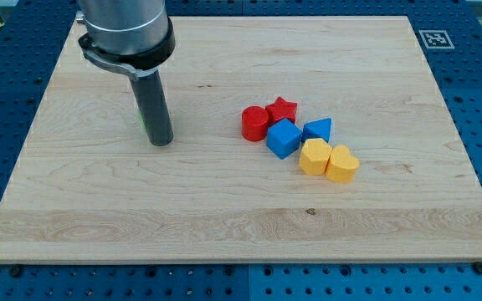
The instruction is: Push the green circle to the bottom of the green star
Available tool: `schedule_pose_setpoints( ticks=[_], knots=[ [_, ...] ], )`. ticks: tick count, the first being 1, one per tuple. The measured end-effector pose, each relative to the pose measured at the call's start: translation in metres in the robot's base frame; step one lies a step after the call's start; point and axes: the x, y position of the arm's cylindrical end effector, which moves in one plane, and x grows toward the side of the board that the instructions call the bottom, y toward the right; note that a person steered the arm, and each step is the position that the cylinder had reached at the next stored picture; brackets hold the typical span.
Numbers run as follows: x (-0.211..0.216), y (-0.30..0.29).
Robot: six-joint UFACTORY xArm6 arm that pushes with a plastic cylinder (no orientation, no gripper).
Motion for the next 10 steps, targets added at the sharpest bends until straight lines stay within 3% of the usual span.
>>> schedule_pose_setpoints(
  ticks=[6, 10],
  knots=[
    [-0.02, -0.002],
    [-0.058, -0.002]
  ],
)
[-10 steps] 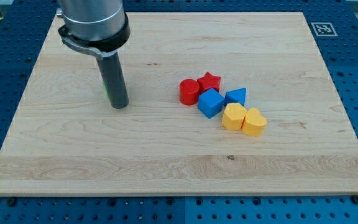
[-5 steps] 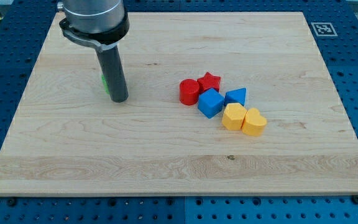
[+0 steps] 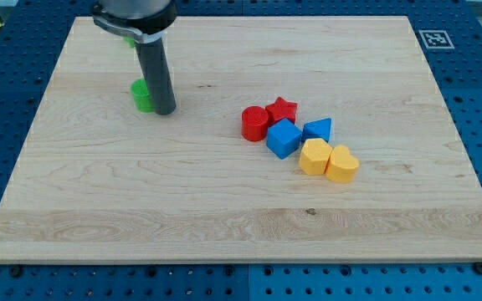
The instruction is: Push the green circle to the bottom of the green star
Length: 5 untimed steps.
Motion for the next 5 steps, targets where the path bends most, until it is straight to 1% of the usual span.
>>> schedule_pose_setpoints(
  ticks=[2, 3, 5],
  knots=[
    [-0.015, -0.021],
    [-0.015, -0.046],
    [-0.016, -0.071]
  ],
)
